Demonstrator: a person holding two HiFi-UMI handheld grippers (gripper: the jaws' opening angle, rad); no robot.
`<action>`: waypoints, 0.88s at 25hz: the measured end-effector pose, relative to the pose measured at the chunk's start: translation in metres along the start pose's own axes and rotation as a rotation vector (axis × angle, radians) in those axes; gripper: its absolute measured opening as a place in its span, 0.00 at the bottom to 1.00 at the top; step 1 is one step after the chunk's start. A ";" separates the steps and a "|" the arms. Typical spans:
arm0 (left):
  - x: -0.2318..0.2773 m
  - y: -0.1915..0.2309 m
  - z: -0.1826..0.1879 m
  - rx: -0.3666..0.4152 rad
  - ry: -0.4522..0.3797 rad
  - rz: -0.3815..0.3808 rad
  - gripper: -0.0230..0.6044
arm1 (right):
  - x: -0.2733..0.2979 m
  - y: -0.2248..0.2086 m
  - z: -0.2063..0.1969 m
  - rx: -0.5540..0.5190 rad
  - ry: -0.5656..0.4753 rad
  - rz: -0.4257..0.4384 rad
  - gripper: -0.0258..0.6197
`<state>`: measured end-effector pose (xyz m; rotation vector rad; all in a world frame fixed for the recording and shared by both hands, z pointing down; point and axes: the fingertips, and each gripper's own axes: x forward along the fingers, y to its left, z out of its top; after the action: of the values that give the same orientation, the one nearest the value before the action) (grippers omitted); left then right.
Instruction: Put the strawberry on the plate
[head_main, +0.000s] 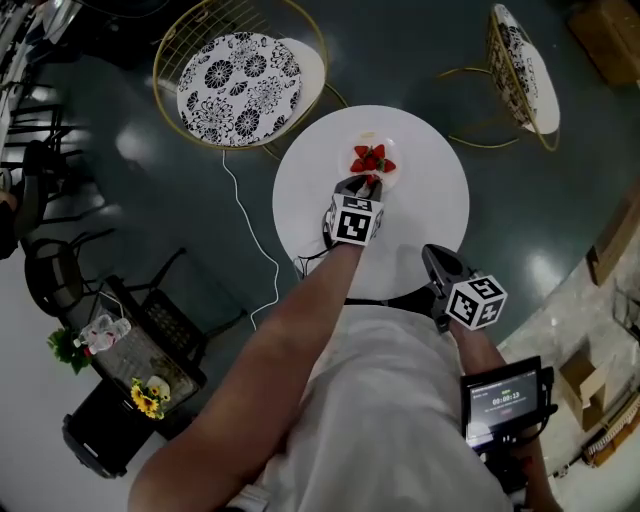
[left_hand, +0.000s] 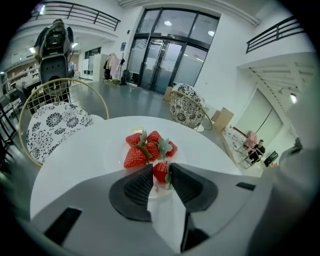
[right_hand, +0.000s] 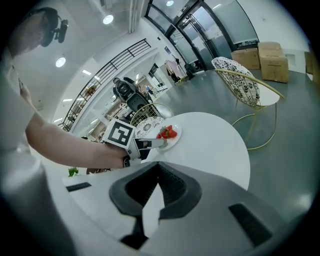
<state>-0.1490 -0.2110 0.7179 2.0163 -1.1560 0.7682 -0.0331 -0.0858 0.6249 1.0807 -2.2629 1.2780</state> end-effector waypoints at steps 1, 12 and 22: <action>0.000 0.000 0.000 0.004 -0.002 -0.001 0.22 | -0.001 0.000 0.000 0.000 -0.003 -0.001 0.05; -0.041 -0.003 0.003 0.066 -0.045 -0.012 0.22 | 0.000 0.012 0.006 -0.054 -0.006 0.043 0.05; -0.130 -0.016 -0.012 0.069 -0.166 -0.008 0.06 | -0.005 0.036 0.025 -0.140 -0.056 0.131 0.05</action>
<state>-0.1928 -0.1320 0.6222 2.1739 -1.2288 0.6547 -0.0547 -0.0928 0.5872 0.9442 -2.4600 1.1305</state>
